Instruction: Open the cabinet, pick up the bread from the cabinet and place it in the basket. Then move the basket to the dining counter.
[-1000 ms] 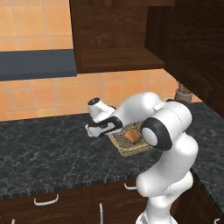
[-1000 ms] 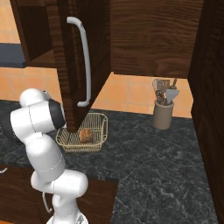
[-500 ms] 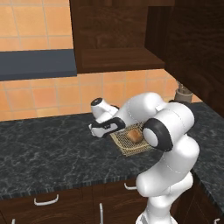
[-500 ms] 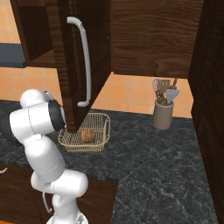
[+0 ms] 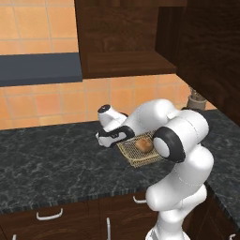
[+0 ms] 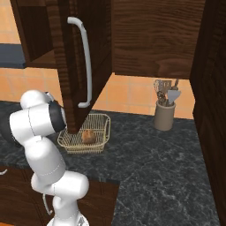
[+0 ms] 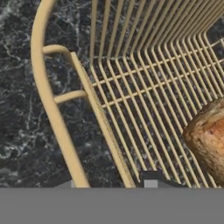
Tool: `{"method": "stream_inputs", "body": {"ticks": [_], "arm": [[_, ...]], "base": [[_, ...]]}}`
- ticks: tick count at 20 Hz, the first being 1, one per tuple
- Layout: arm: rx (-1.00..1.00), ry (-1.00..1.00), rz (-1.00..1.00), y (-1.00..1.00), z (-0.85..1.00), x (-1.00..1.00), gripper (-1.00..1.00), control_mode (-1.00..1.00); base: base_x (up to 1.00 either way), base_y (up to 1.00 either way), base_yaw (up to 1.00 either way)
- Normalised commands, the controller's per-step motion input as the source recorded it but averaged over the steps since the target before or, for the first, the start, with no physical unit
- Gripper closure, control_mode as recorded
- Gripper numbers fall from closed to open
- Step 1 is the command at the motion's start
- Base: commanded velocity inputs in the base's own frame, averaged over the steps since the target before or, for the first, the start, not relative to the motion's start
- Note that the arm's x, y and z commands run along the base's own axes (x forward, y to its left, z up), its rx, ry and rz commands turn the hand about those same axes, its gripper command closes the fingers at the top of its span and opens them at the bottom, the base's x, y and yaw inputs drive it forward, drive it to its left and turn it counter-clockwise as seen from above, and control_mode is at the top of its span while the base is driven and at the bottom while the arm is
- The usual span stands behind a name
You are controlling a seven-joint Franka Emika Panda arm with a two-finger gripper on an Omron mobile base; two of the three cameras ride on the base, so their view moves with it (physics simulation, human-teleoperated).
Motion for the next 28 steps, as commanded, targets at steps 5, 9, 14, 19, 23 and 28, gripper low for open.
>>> {"method": "stream_inputs", "body": {"ticks": [5, 9, 14, 19, 23, 28], "arm": [[-0.02, 0.0, 0.0, -0.01, 0.3, -0.12, 1.0, -1.0], [-0.07, 0.0, 0.0, 0.0, 0.63, -0.22, 1.0, -1.0], [-0.11, 0.03, 0.06, 0.0, 0.63, -0.33, 1.0, -1.0], [-0.16, 0.1, 0.15, 0.0, 0.45, -0.34, 1.0, -1.0], [-0.17, 0.15, 0.19, 0.0, 0.43, -0.24, 1.0, -1.0], [-0.14, 0.1, 0.26, 0.03, 0.35, -0.2, 1.0, -1.0]], "base": [[0.0, 0.0, 0.0], [0.0, 0.0, 0.0], [0.0, 0.0, 0.0], [0.0, 0.0, 0.0], [0.0, 0.0, 0.0], [0.0, 0.0, 0.0]]}}
